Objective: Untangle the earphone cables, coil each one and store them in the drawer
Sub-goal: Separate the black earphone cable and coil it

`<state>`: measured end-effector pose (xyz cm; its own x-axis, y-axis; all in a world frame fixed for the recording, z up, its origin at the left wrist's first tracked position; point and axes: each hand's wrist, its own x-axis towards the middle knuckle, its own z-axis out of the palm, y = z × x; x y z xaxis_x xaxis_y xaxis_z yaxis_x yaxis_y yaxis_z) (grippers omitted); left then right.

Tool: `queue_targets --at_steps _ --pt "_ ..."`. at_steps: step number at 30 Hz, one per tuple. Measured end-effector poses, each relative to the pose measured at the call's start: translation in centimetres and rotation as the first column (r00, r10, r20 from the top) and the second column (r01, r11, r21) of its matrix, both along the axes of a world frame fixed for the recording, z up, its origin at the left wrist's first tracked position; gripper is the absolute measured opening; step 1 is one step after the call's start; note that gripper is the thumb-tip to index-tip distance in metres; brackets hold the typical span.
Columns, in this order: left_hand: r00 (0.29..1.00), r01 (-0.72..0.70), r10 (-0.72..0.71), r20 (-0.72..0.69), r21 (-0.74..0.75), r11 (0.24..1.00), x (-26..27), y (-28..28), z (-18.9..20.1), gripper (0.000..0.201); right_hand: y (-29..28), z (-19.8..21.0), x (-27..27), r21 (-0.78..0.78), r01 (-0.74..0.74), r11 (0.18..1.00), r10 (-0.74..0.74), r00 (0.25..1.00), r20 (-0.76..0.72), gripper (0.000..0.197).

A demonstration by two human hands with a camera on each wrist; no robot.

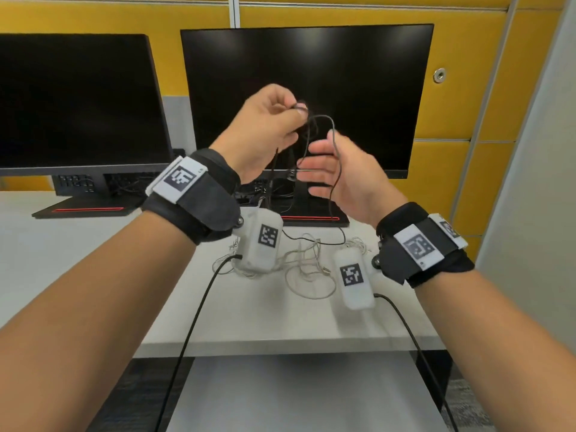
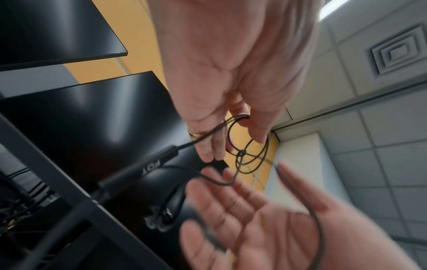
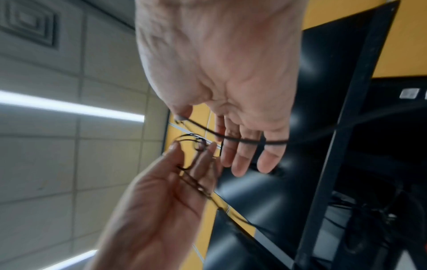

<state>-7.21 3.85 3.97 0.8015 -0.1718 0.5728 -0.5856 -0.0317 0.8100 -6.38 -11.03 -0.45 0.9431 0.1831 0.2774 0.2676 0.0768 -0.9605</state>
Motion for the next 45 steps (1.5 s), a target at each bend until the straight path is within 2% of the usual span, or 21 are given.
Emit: queue_targets --at_steps 2,3,5,7,10,14,17,19,21,25,27,29,31,33,37,40,42,45 --pt "1.000 -0.027 0.028 -0.009 0.072 0.997 0.0 -0.4 -0.9 0.013 -0.1 0.8 -0.3 0.059 -0.051 0.997 0.048 0.998 0.049 0.056" --pt "0.999 -0.029 0.031 -0.018 0.095 0.995 0.0 -0.4 -1.3 0.009 -0.1 1.1 -0.5 0.057 -0.045 0.997 0.041 0.997 0.065 0.056" --pt "0.998 -0.010 0.016 -0.055 0.109 0.994 0.0 -0.5 -1.9 0.003 0.0 1.3 -0.7 0.011 0.031 0.999 -0.032 0.992 0.121 0.043" --pt "0.996 -0.036 0.047 -0.076 0.143 0.989 0.2 -0.5 -2.4 0.012 -0.1 1.0 -0.6 -0.058 0.124 0.991 -0.109 0.972 0.208 0.024" --pt "0.988 -0.119 0.133 -0.077 0.167 0.979 0.3 -0.3 -3.1 0.013 -0.7 0.4 -0.4 -0.100 0.159 0.982 -0.133 0.964 0.229 0.015" --pt "0.966 -0.242 0.248 -0.067 0.088 0.966 0.7 0.2 -3.4 0.009 -0.9 0.1 -0.5 -0.247 0.104 0.963 -0.052 0.977 0.207 0.014" --pt "0.927 -0.373 0.375 0.001 0.102 0.922 1.4 0.3 -3.5 0.008 -0.8 0.0 -0.7 -0.329 0.104 0.939 -0.035 0.977 0.208 0.018" --pt "0.899 -0.437 0.434 0.049 0.142 0.888 1.7 0.5 -3.7 0.008 -0.7 0.0 -0.6 -0.342 0.172 0.924 -0.090 0.966 0.242 0.023" --pt "0.892 -0.450 0.450 0.048 0.198 0.871 1.9 0.6 -4.2 0.008 -0.7 -0.1 -0.3 -0.321 0.248 0.914 -0.160 0.948 0.277 0.025" --pt "0.904 -0.409 0.427 0.003 0.293 0.864 1.9 0.6 -5.6 0.008 -0.8 -0.4 0.2 -0.186 0.287 0.940 -0.230 0.934 0.274 0.027" --pt "0.893 -0.429 0.450 0.002 0.303 0.851 2.1 0.9 -6.2 0.008 -1.2 -0.3 0.2 -0.066 0.240 0.968 -0.223 0.954 0.201 0.027" --pt "0.889 -0.434 0.459 -0.012 0.304 0.848 2.2 1.2 -6.6 0.007 -1.6 -0.3 0.1 0.076 0.131 0.988 -0.140 0.984 0.114 0.024" --pt "0.890 -0.423 0.453 -0.041 0.291 0.858 2.2 1.3 -6.7 0.008 -1.8 -0.4 0.1 0.116 0.086 0.990 -0.094 0.994 0.060 0.023" --pt "0.907 -0.378 0.411 -0.087 0.258 0.889 2.0 1.2 -6.6 0.006 -1.9 -0.6 0.2 0.067 0.113 0.991 -0.116 0.993 0.033 0.023" --pt "0.938 -0.272 0.276 -0.211 0.046 0.961 1.7 1.3 -6.1 0.004 -2.4 -0.6 0.3 -0.003 0.128 0.992 -0.128 0.991 0.036 0.024" --pt "0.926 -0.333 0.317 -0.207 -0.044 0.942 1.9 2.0 -5.6 0.007 -3.2 -0.7 0.2 -0.146 0.024 0.989 -0.020 1.000 0.024 0.022" --pt "0.917 -0.368 0.350 -0.189 -0.068 0.927 2.1 2.4 -5.4 0.006 -3.7 -0.8 0.0 -0.278 -0.063 0.958 0.067 0.998 0.004 0.016" --pt "0.905 -0.405 0.383 -0.186 -0.100 0.909 2.2 2.8 -5.2 0.007 -4.2 -1.2 0.0 -0.345 -0.072 0.936 0.076 0.997 -0.003 0.017"
